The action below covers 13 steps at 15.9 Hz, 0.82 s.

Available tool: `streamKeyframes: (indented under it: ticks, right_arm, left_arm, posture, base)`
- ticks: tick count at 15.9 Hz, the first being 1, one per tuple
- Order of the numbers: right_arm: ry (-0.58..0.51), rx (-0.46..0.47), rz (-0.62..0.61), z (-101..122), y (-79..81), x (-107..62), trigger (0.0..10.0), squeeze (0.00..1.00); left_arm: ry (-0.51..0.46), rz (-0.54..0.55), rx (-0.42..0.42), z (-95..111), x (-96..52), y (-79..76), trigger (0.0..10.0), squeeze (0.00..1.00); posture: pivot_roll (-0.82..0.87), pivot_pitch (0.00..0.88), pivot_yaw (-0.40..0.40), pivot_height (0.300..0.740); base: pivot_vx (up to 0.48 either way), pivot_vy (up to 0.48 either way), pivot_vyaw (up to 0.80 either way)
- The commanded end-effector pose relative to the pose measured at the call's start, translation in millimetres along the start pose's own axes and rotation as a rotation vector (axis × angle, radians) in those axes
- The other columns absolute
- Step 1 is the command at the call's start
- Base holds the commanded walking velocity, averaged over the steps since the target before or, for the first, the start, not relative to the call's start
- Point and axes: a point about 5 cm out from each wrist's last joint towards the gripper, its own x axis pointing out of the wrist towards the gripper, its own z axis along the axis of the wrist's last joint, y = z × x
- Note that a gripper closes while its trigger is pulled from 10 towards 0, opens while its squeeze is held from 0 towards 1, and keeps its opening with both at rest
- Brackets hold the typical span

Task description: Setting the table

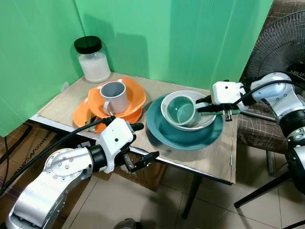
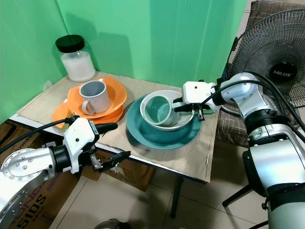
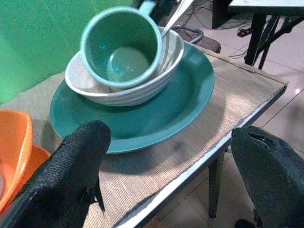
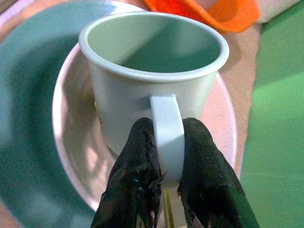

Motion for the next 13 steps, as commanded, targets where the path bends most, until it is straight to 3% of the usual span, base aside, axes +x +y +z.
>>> streamKeyframes:
  ticks: [1, 3, 4, 7, 9, 10, 11, 12, 13]
  right_arm:
    - [-0.047, 0.001, -0.05, 7.0, -9.6, -9.3, 0.0, 0.0]
    - [-0.127, 0.04, -0.115, 13.1, -18.6, -20.2, 0.0, 0.0]
    - [-0.221, 0.081, -0.19, 17.1, -24.9, -34.8, 0.0, 0.0]
    - [-0.348, 0.154, -0.3, 17.4, -24.3, -52.2, 0.0, 0.0]
    - [-0.484, 0.309, -0.546, 15.6, -11.3, -64.0, 0.0, 0.0]
    - [-0.525, 0.377, -0.666, 20.7, 4.3, -66.0, 9.1, 0.0]
    - [-0.53, 0.397, -0.714, 24.4, 12.2, -65.4, 10.0, 0.0]
    - [-0.528, 0.44, -0.803, 34.8, 32.3, -58.8, 10.0, 0.0]
    - [-0.528, 0.44, -0.803, 34.8, 32.3, -58.8, 10.0, 0.0]
  left_arm:
    - [0.012, -0.001, 0.018, 0.0, -0.6, 1.9, 10.0, 0.0]
    - [0.001, 0.01, 0.02, 2.8, -2.0, 3.2, 10.0, 0.0]
    - [-0.02, 0.029, 0.017, 7.5, -4.0, 4.8, 10.0, 0.0]
    - [-0.056, 0.045, 0.006, 13.1, -6.0, 5.1, 10.0, 0.0]
    - [-0.114, 0.122, -0.004, 22.8, -1.2, 10.5, 10.0, 0.0]
    - [-0.142, 0.2, -0.014, 27.6, 3.0, 15.2, 10.0, 0.0]
    - [-0.152, 0.251, -0.018, 28.9, 5.1, 17.8, 10.0, 0.0]
    - [-0.181, 0.36, -0.03, 31.5, 9.8, 21.0, 10.0, 0.0]
    - [-0.181, 0.36, -0.03, 31.5, 9.8, 21.0, 10.0, 0.0]
  posture:
    - [-0.07, 0.01, 0.085, 0.74]
    - [-0.06, 0.008, 0.074, 0.74]
    - [-0.06, 0.006, 0.071, 0.74]
    - [-0.06, 0.003, 0.075, 0.74]
    - [-0.08, 0.005, 0.086, 0.74]
    - [-0.1, 0.013, 0.094, 0.74]
    - [-0.1, 0.017, 0.096, 0.74]
    - [-0.11, 0.022, 0.098, 0.74]
    - [-0.11, 0.022, 0.098, 0.74]
  base:
    - [0.0, 0.0, 0.0]
    - [0.0, 0.0, 0.0]
    - [0.0, 0.0, 0.0]
    - [0.0, 0.0, 0.0]
    - [0.0, 0.0, 0.0]
    - [0.0, 0.0, 0.0]
    - [0.0, 0.0, 0.0]
    - [0.0, 0.0, 0.0]
    - [0.0, 0.0, 0.0]
